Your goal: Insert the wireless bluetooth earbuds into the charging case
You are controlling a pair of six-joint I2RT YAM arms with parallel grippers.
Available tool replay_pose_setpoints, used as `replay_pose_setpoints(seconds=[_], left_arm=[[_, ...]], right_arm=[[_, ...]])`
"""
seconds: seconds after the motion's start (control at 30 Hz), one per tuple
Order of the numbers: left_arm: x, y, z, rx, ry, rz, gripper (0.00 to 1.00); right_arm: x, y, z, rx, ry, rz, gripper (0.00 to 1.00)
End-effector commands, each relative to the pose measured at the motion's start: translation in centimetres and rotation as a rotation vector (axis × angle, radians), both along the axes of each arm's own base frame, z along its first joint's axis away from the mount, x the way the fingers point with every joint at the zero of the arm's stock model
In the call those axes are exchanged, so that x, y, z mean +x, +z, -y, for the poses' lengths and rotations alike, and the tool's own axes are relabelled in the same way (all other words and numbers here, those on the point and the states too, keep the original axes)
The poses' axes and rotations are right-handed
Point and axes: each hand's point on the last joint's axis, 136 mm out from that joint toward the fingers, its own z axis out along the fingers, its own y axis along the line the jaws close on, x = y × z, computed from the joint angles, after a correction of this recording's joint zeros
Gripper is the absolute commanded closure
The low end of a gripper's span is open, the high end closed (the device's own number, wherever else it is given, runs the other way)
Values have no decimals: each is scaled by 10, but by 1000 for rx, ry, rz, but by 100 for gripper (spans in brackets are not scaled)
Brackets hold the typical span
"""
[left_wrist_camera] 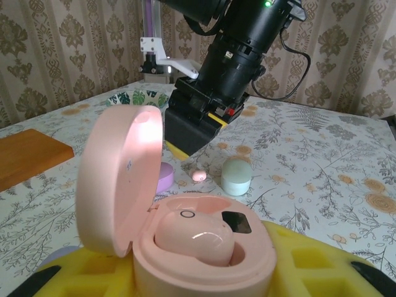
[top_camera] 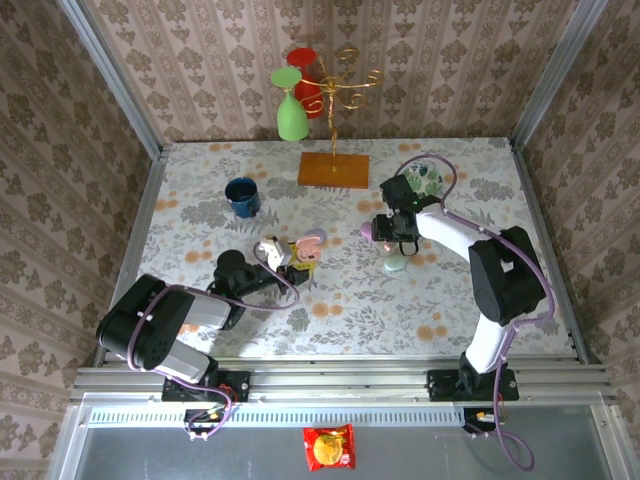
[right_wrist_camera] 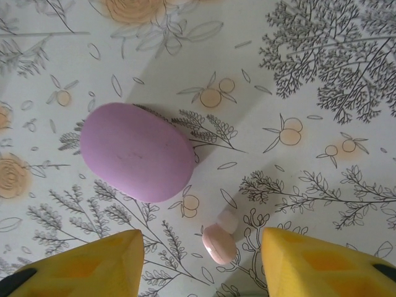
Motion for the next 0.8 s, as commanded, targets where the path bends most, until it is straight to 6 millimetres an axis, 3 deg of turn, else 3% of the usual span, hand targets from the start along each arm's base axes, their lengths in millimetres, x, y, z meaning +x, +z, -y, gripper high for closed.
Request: replay_pose_setpoints(seconds=[0.0, 0.27, 0.63, 0.77], left_arm=[[-2, 7, -3, -19, -2, 21, 60], [-1, 8, -6, -19, 10, 33, 60], [-1, 11, -9, -23, 18, 42, 60], [-1, 12, -9, -25, 17, 42, 60]], right_arm=[[-10, -12, 9, -51, -4, -92, 44], [-19, -30, -7, 23, 30, -150, 44], [-39, -34, -15, 49, 63, -182, 46], [-37, -29, -29, 82, 92, -154, 48]])
